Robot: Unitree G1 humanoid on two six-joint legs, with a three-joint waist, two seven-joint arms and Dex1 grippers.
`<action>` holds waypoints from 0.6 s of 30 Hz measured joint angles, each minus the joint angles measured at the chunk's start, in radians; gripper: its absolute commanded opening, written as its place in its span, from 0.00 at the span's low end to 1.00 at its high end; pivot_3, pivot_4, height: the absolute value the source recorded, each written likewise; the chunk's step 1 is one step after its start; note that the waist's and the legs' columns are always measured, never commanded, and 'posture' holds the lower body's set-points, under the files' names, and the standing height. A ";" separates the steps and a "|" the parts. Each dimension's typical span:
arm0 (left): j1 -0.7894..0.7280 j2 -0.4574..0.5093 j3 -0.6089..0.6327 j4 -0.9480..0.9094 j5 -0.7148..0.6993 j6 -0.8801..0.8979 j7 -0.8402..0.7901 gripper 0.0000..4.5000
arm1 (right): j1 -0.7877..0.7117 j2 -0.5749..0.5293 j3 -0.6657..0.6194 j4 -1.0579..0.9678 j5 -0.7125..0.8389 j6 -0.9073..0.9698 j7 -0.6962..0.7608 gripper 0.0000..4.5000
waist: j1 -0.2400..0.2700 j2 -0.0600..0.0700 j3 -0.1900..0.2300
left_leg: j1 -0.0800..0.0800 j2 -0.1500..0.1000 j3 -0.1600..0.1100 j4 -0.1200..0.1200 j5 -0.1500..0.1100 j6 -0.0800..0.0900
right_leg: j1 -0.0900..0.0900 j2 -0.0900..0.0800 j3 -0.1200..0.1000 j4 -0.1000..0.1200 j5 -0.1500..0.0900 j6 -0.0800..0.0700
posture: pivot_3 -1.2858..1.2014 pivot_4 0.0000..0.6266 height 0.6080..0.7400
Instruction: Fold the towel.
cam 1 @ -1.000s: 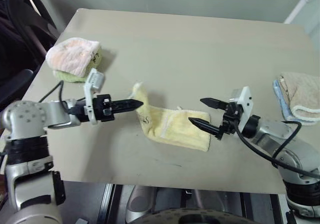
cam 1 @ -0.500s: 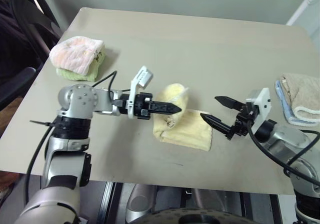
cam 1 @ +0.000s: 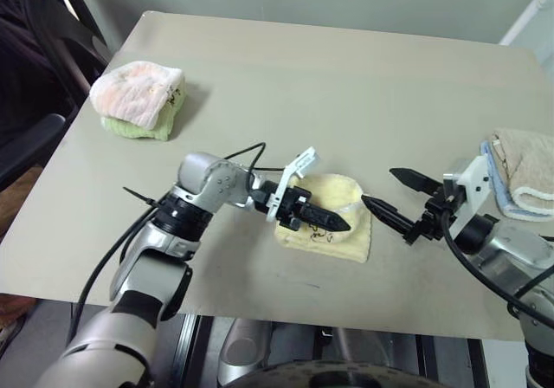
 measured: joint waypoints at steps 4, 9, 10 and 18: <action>0.004 0.005 -0.045 -0.006 0.051 -0.040 -0.046 0.11 | 0.014 -0.001 -0.001 -0.005 0.001 0.002 -0.014 1.00 | 0.000 0.000 0.000 | 0.000 0.000 0.000 0.000 0.000 0.000 | 0.000 0.000 0.000 0.000 0.000 0.000 | 0.52 0.24 0.95; 0.013 0.009 -0.078 -0.019 0.093 -0.067 -0.081 0.46 | 0.016 -0.003 -0.002 -0.007 0.001 0.002 -0.018 1.00 | 0.000 0.000 0.000 | 0.000 0.000 0.000 0.000 0.000 0.001 | 0.000 0.000 0.000 0.000 0.000 0.001 | 0.52 0.24 0.95; 0.014 0.009 -0.078 -0.019 0.096 -0.071 -0.088 0.54 | 0.017 -0.003 -0.002 -0.007 0.001 0.002 -0.019 1.00 | 0.000 0.000 0.000 | 0.000 0.000 0.000 0.000 0.000 0.001 | 0.000 0.000 0.000 0.000 0.000 0.001 | 0.52 0.24 0.95; 0.014 -0.010 -0.060 -0.021 0.128 -0.107 -0.120 0.99 | 0.017 -0.003 -0.001 -0.007 -0.001 -0.002 -0.021 1.00 | 0.000 0.000 0.000 | -0.001 0.000 0.000 0.000 0.000 0.001 | 0.000 0.000 0.000 0.000 0.000 0.001 | 0.52 0.24 0.95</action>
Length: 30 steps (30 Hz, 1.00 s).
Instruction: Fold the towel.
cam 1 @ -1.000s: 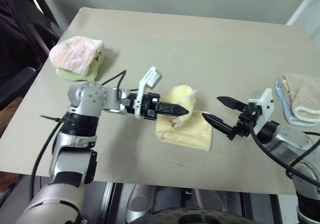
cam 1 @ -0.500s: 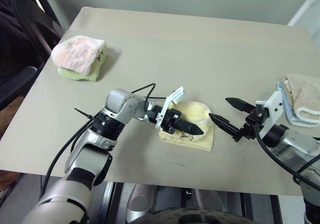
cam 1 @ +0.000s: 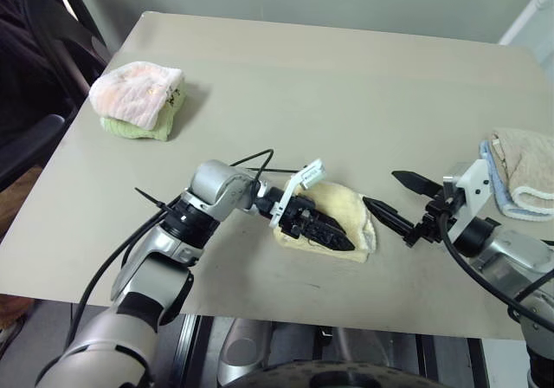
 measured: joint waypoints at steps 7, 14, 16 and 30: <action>0.000 -0.004 0.134 -0.059 -0.026 -0.053 -0.009 0.99 | -0.001 0.000 -0.001 0.000 0.013 -0.003 0.000 1.00 | 0.000 0.000 0.000 | 0.000 0.000 0.000 0.000 0.000 0.000 | 0.000 0.000 0.000 0.000 0.000 0.001 | 0.52 0.24 0.95; 0.002 -0.004 0.138 -0.059 -0.026 -0.054 -0.016 0.99 | -0.001 0.000 -0.001 0.000 0.020 -0.003 0.000 1.00 | 0.001 0.000 0.000 | -0.001 0.000 0.001 0.001 0.000 0.001 | 0.000 -0.001 0.000 0.000 0.000 0.001 | 0.52 0.24 0.95; 0.002 -0.004 0.138 -0.059 -0.026 -0.054 -0.017 0.99 | -0.001 0.000 -0.001 0.000 0.021 -0.003 -0.001 1.00 | 0.001 0.000 0.000 | -0.001 0.000 0.001 0.001 0.000 0.001 | 0.000 -0.001 0.000 0.000 0.000 0.001 | 0.52 0.24 0.95; 0.031 0.009 0.171 -0.081 -0.012 -0.146 -0.024 1.00 | -0.020 0.000 0.002 0.001 0.041 0.000 0.001 0.92 | 0.000 0.000 0.000 | -0.001 0.000 0.000 0.001 0.000 0.001 | 0.000 -0.001 0.000 0.000 0.000 0.002 | 0.52 0.24 0.95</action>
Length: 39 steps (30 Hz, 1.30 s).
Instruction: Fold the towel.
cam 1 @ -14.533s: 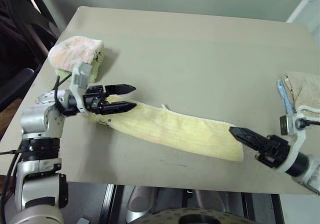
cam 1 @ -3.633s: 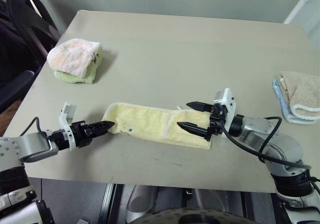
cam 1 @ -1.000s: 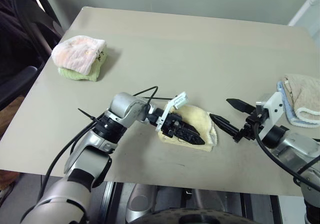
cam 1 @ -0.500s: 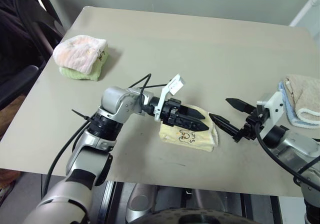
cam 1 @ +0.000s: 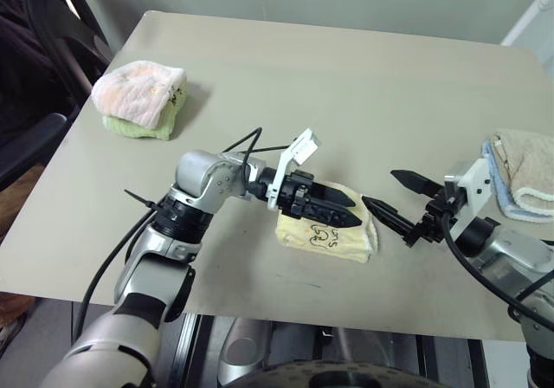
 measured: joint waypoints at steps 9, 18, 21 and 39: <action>0.151 0.039 0.245 0.056 0.170 -0.670 -0.035 1.00 | -0.112 -0.015 0.028 0.038 0.099 0.026 0.042 0.84 | 0.008 0.000 0.001 | -0.003 0.000 -0.001 0.002 -0.001 0.003 | -0.002 0.000 0.000 0.000 -0.001 -0.003 | 0.52 0.24 0.95; 0.153 0.023 0.246 0.073 0.105 -0.644 -0.137 0.39 | -0.124 -0.028 0.043 0.039 0.149 0.039 0.049 0.18 | 0.004 0.001 0.000 | -0.013 -0.002 -0.001 0.017 -0.009 0.007 | -0.006 -0.001 -0.001 0.001 0.007 -0.008 | 0.52 0.24 0.95; 0.162 0.044 0.241 0.070 0.105 -0.640 -0.183 0.14 | -0.124 -0.021 0.072 0.039 0.149 0.039 0.049 0.00 | 0.004 0.001 0.000 | -0.013 -0.002 -0.001 0.017 -0.009 0.007 | -0.006 -0.001 -0.001 0.001 0.007 -0.009 | 0.52 0.24 0.95; 0.194 -0.064 -0.006 0.424 0.445 -1.119 -0.305 0.00 | -0.137 0.166 0.333 0.332 -0.160 -0.118 0.036 0.00 | 0.001 0.003 0.000 | -0.013 -0.002 -0.002 0.019 -0.011 0.009 | -0.007 -0.002 -0.001 0.001 0.011 -0.009 | 0.52 0.24 0.95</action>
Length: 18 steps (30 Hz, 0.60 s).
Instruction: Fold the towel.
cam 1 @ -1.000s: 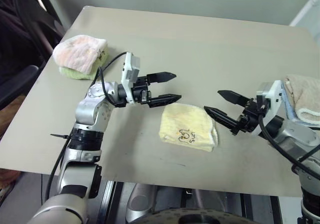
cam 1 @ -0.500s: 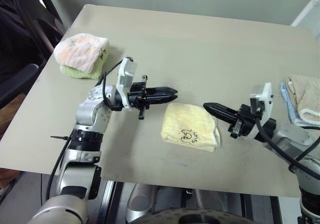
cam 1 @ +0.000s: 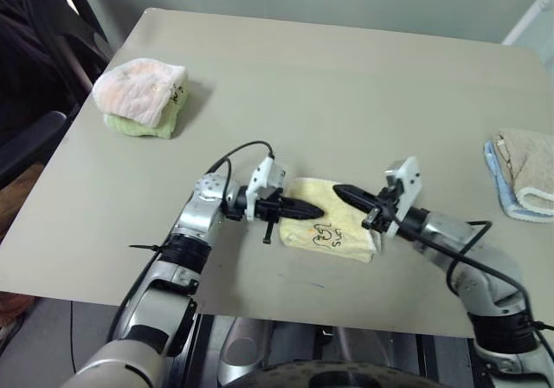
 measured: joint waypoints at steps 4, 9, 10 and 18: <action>0.019 0.013 -0.009 0.030 0.031 -0.098 -0.002 0.00 | 0.054 0.012 0.040 0.045 -0.081 -0.060 0.001 0.00 | -0.001 0.001 -0.002 | 0.001 0.000 0.000 0.000 -0.002 0.000 | 0.001 0.000 0.000 -0.001 0.000 0.000 | 0.52 0.24 0.95; 0.041 0.014 0.003 0.030 0.029 -0.099 0.004 0.00 | 0.025 0.012 0.079 0.107 -0.181 -0.140 0.008 0.00 | -0.007 0.006 -0.007 | 0.009 0.000 0.000 0.000 -0.010 0.005 | 0.009 0.000 0.000 -0.001 -0.002 -0.005 | 0.52 0.24 0.95; 0.042 0.013 0.005 0.030 0.027 -0.094 0.005 0.00 | 0.018 0.012 0.077 0.113 -0.183 -0.141 0.012 0.00 | -0.008 0.006 -0.007 | 0.011 0.000 0.000 0.000 -0.013 -0.001 | 0.012 0.000 0.000 -0.001 -0.005 -0.008 | 0.52 0.24 0.95; 0.072 0.056 0.016 -0.086 -0.018 -0.010 -0.013 0.00 | 0.016 -0.002 -0.077 0.046 -0.008 0.012 0.036 0.26 | -0.008 0.007 -0.007 | 0.007 -0.001 0.000 0.000 -0.011 -0.003 | 0.008 0.000 0.001 -0.001 -0.011 -0.001 | 0.52 0.24 0.95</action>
